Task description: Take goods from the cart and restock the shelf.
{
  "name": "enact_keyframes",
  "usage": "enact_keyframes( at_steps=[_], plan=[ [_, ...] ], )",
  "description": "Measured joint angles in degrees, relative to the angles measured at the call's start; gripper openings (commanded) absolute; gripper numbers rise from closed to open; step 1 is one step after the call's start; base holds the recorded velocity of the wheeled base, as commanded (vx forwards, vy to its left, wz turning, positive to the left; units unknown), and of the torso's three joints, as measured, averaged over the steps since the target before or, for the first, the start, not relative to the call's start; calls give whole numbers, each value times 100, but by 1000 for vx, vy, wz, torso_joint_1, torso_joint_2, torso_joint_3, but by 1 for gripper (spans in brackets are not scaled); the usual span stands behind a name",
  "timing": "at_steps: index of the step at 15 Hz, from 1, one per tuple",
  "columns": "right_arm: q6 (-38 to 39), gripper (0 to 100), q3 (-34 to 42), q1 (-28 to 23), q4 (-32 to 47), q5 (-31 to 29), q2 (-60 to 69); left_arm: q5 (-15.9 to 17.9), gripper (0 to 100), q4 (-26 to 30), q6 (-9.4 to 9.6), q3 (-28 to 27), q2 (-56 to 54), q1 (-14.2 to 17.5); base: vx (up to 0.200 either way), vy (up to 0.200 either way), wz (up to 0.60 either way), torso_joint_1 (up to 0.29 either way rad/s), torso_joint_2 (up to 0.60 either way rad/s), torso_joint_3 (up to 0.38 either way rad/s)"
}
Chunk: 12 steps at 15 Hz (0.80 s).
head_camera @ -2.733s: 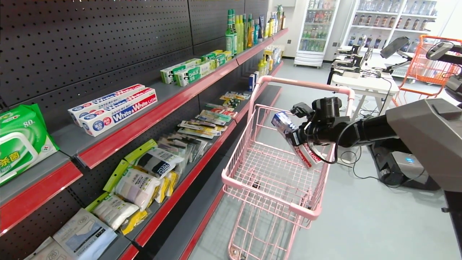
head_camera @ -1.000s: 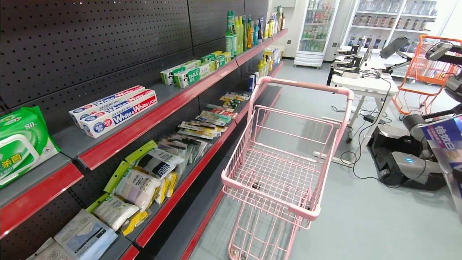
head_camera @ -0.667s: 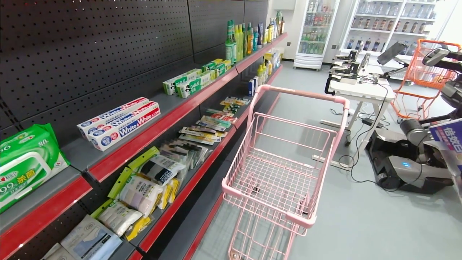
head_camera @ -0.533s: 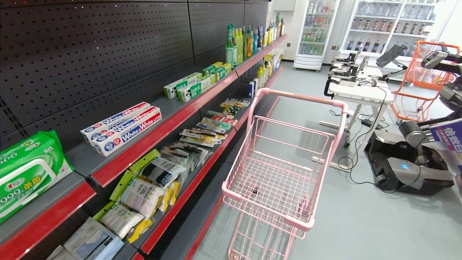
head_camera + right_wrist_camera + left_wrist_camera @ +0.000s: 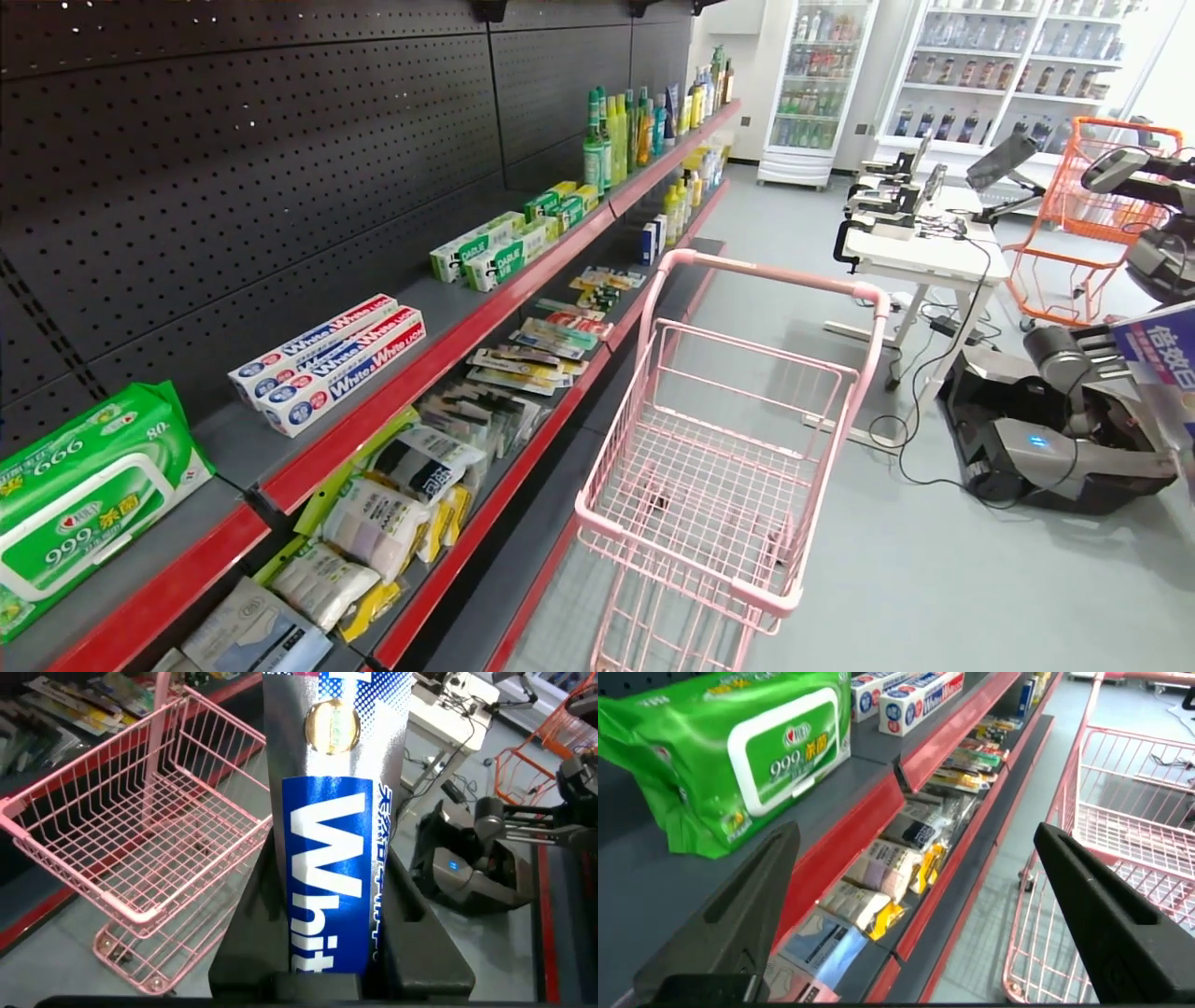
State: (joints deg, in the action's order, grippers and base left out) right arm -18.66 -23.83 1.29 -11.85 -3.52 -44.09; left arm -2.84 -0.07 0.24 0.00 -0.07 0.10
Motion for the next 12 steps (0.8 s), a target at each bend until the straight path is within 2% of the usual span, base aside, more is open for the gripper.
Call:
enact_keyframes(
  at_steps=[12],
  plan=[
    [-165,0,-268,0,-46,18,-350,0,100,0,0,0,0,0,0,0,0,161,-334,-174]
  ],
)
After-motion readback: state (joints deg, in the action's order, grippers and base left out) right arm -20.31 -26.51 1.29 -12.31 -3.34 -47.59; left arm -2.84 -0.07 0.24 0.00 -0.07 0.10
